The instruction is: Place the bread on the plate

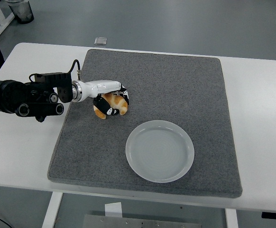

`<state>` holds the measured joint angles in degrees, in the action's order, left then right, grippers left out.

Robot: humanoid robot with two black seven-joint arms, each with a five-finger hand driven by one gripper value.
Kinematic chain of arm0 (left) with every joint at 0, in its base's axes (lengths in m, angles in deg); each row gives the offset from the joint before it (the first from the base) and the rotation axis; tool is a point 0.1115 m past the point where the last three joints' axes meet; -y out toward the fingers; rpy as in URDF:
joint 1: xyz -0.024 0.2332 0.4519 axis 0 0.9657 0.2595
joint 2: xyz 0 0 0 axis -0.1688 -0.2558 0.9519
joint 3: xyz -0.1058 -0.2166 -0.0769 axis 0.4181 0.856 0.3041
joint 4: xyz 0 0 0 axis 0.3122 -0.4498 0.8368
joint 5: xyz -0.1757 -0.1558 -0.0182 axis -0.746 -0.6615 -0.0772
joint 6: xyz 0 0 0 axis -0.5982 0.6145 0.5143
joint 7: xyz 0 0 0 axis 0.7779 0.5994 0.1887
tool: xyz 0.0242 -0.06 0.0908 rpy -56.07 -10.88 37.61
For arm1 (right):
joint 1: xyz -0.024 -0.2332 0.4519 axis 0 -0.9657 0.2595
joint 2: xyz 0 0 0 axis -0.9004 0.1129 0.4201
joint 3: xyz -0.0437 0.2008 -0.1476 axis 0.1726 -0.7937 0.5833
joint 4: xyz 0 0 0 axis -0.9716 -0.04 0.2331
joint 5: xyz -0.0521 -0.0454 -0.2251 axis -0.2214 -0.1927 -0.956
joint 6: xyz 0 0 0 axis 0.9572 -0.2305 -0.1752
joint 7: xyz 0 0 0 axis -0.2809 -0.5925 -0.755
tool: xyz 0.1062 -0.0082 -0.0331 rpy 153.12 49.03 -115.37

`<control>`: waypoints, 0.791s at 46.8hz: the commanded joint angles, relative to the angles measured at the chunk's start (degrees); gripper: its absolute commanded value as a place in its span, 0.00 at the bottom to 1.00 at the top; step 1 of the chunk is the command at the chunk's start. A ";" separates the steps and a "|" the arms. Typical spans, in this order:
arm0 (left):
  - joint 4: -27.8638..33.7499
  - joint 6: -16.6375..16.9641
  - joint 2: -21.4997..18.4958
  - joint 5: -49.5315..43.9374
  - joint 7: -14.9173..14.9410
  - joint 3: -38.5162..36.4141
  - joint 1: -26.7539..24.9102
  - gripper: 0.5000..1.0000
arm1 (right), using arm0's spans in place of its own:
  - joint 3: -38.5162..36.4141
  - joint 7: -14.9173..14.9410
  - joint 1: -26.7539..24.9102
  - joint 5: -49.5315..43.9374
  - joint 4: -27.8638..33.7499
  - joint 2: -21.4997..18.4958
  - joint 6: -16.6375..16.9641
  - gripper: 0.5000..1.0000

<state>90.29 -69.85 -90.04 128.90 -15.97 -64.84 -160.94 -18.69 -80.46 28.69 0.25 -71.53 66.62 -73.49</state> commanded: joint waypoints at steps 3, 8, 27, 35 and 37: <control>-0.24 0.04 0.00 0.00 -0.01 0.01 -0.29 0.00 | 0.00 0.00 0.00 0.00 0.00 0.00 0.00 0.90; -0.15 0.04 0.09 0.08 -0.01 0.01 -0.46 0.00 | 0.00 0.00 0.00 0.00 0.00 0.00 0.00 0.90; 0.64 -0.22 -0.44 0.61 -0.80 0.10 -6.78 0.00 | 0.00 0.00 0.00 0.00 0.00 0.00 0.00 0.90; 1.25 -0.92 -2.02 0.61 -0.97 0.36 -13.55 0.00 | 0.00 0.00 0.00 0.00 0.00 0.00 0.00 0.91; 1.61 -1.10 -2.20 0.61 -1.06 0.36 -15.39 0.00 | 0.00 0.00 0.00 0.00 0.00 0.00 0.00 0.90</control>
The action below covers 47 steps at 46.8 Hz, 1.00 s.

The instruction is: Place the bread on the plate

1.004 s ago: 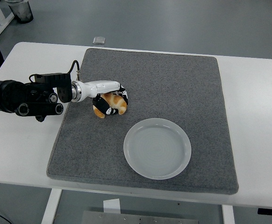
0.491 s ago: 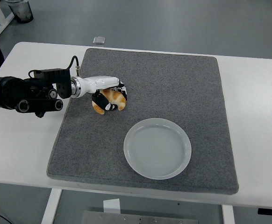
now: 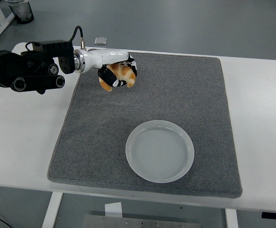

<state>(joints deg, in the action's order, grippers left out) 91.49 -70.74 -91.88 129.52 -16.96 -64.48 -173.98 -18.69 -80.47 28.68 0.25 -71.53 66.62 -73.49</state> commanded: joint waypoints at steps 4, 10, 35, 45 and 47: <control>1.29 -0.56 -1.15 -0.09 -0.07 0.01 -5.96 0.00 | 0.00 0.00 0.00 0.00 0.00 0.00 0.00 0.90; 1.99 -1.17 -1.24 -0.09 -0.33 0.19 -10.00 0.00 | 0.00 0.00 0.00 0.00 0.00 0.00 0.00 0.90; 8.58 -1.17 -0.01 -0.44 -7.36 5.02 -18.01 0.00 | 0.00 0.00 0.00 0.00 0.00 0.00 0.00 0.90; 8.67 -1.17 4.82 -0.36 -11.58 5.90 -17.83 0.00 | 0.00 0.00 0.00 0.00 0.00 0.00 0.00 0.90; 8.76 -1.08 5.88 -0.36 -12.54 5.99 -17.74 0.00 | 0.00 0.00 0.09 0.00 0.00 0.00 0.00 0.90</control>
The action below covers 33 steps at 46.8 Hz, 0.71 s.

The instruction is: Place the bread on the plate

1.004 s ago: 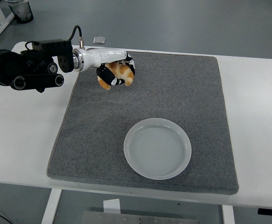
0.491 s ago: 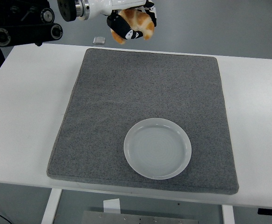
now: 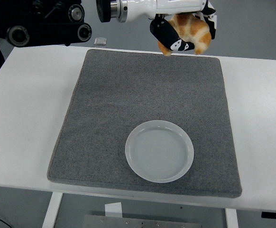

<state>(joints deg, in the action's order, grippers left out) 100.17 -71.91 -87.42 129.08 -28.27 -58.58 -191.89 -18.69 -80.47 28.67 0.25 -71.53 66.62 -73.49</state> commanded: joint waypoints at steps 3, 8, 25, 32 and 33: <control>0.08 0.08 2.40 0.08 -2.73 0.17 0.51 0.00 | 0.00 0.01 0.01 0.00 0.00 0.00 0.00 0.90; 0.25 0.08 3.62 0.08 -5.81 1.49 1.21 0.00 | 0.00 0.01 0.01 0.00 0.00 0.00 0.00 0.91; 3.59 0.08 4.15 0.87 -9.08 2.90 5.43 0.00 | 0.00 0.01 0.01 0.00 0.00 0.00 0.00 0.90; 3.68 0.00 4.15 4.03 -9.08 2.63 7.54 0.00 | 0.00 0.01 0.01 0.00 0.00 0.00 0.00 0.90; 3.68 0.00 4.15 4.56 -9.08 2.63 7.89 0.00 | 0.00 0.01 0.01 0.00 0.00 0.00 0.00 0.90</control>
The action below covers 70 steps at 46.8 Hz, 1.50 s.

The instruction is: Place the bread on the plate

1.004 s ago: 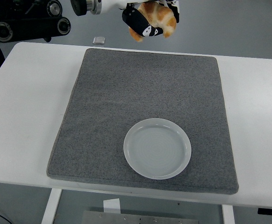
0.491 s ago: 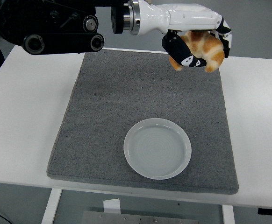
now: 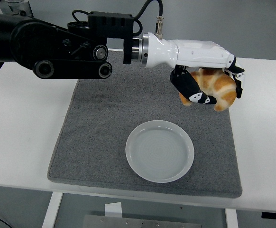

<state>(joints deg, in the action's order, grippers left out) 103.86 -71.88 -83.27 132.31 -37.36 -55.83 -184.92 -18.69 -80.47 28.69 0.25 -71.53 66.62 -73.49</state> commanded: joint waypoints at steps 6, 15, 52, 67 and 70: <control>-0.62 -0.03 0.00 4.93 0.01 -0.38 3.82 0.00 | 0.00 0.00 0.00 0.00 0.00 0.00 0.00 0.90; -2.02 0.06 0.09 8.54 0.01 -0.65 7.60 0.00 | 0.00 0.00 0.00 0.00 0.00 0.00 0.00 0.91; -4.22 0.06 1.49 15.22 0.01 -7.77 13.67 0.00 | 0.00 0.00 0.00 0.00 0.00 0.00 0.00 0.90; -5.63 0.06 1.49 17.68 0.01 -10.05 14.90 0.00 | 0.00 0.00 0.00 0.00 0.00 0.00 0.00 0.90; -5.80 0.06 1.58 17.95 0.01 -10.05 15.51 0.00 | 0.00 0.00 0.00 0.00 0.00 0.00 0.00 0.90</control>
<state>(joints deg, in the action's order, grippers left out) 98.24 -71.82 -81.78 150.00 -37.35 -65.88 -169.96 -18.69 -80.46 28.69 0.25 -71.54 66.62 -73.49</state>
